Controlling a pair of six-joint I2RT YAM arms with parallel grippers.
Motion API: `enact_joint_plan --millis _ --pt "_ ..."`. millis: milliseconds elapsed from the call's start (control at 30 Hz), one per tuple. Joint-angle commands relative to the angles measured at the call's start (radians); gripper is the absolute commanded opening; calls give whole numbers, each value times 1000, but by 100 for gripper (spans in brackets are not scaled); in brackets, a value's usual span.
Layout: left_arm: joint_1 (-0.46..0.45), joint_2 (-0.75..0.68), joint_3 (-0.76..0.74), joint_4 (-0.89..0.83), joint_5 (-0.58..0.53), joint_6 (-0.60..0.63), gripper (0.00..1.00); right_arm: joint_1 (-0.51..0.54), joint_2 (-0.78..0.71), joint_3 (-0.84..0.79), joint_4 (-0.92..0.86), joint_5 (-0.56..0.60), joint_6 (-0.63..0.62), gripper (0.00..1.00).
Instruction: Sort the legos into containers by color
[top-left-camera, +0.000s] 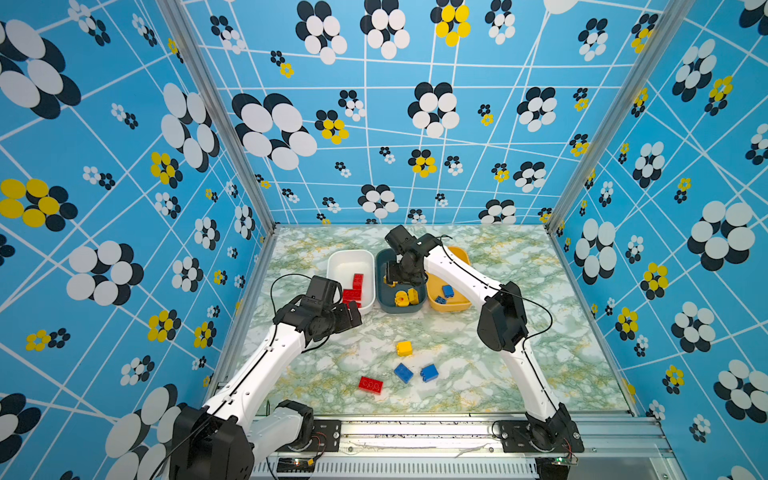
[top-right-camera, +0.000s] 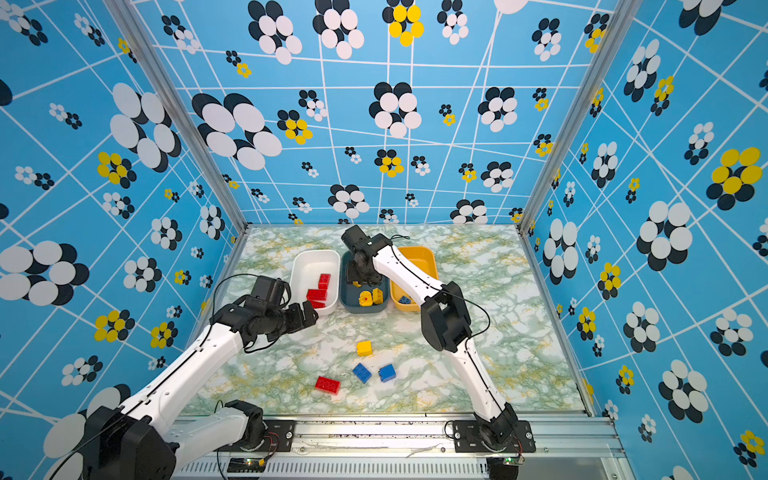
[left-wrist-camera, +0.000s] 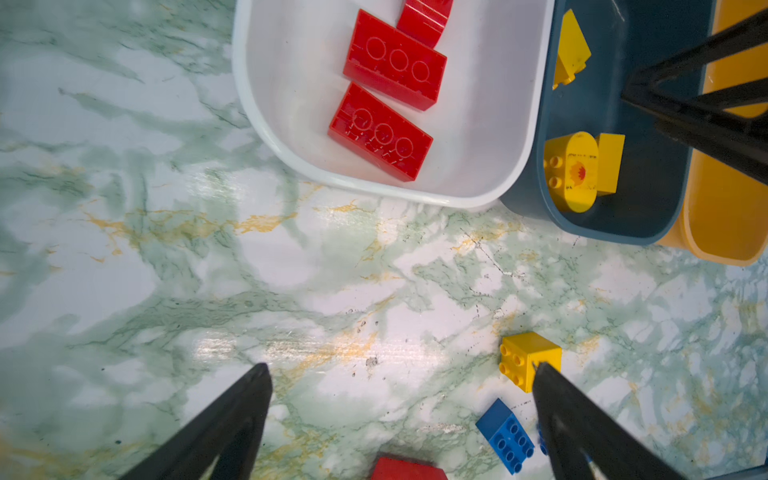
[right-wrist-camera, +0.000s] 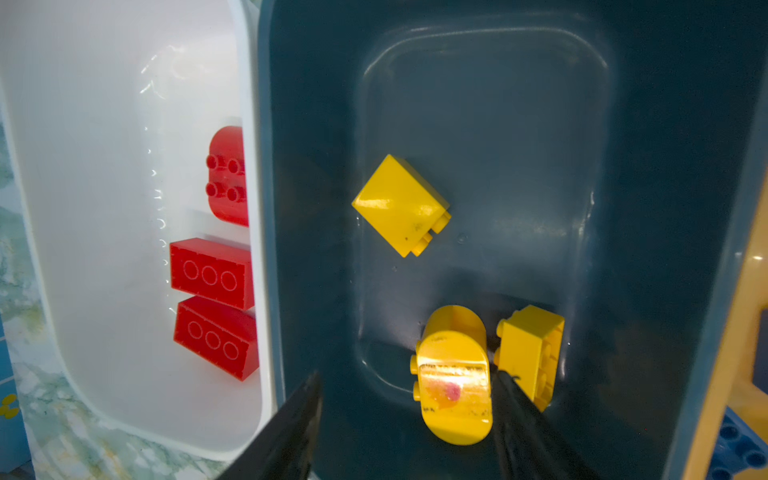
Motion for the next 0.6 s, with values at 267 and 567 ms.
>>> enact_joint_plan --millis 267,567 --pt "-173 -12 -57 -71 -37 -45 99 1 -258 -212 -16 -72 -84 86" --pt "-311 17 -45 -179 -86 -78 99 2 -485 -530 66 -143 -94 91"
